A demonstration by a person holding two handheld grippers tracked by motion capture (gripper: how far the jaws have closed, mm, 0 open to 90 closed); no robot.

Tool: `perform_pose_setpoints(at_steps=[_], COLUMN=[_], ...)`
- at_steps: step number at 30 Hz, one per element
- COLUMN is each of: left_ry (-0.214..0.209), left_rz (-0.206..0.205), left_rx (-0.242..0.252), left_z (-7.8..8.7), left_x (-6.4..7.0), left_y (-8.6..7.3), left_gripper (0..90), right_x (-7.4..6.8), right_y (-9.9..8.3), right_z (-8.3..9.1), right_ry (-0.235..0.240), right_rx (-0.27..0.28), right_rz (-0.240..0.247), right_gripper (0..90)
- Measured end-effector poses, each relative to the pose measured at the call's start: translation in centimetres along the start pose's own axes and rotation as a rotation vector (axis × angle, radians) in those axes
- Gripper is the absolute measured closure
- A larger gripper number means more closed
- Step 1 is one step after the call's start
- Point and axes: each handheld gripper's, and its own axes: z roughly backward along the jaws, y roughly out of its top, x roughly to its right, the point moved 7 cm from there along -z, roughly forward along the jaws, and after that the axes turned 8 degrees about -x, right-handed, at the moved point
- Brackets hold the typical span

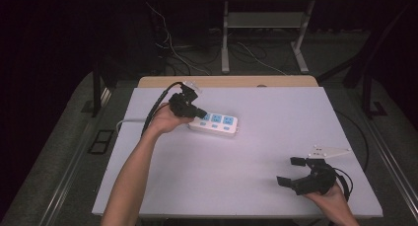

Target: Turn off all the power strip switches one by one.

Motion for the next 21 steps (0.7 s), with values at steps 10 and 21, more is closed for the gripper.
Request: perform_pose_setpoints(at_steps=[10, 21], left_ry=[-0.008, -0.005], left_rz=[0.020, 0.031], left_rx=[-0.017, -0.023], left_z=[-1.4, -2.7], left_x=[-0.9, -1.3], left_y=[-0.2, -0.5], left_gripper=[89.1, 89.1], right_x=[0.0, 0.1], right_y=[0.0, -0.1], right_z=[-0.1, -0.1], right_ry=[0.001, 0.001], right_rx=[-0.005, -0.009], right_rz=[0.001, 0.002], right_gripper=[0.1, 0.1])
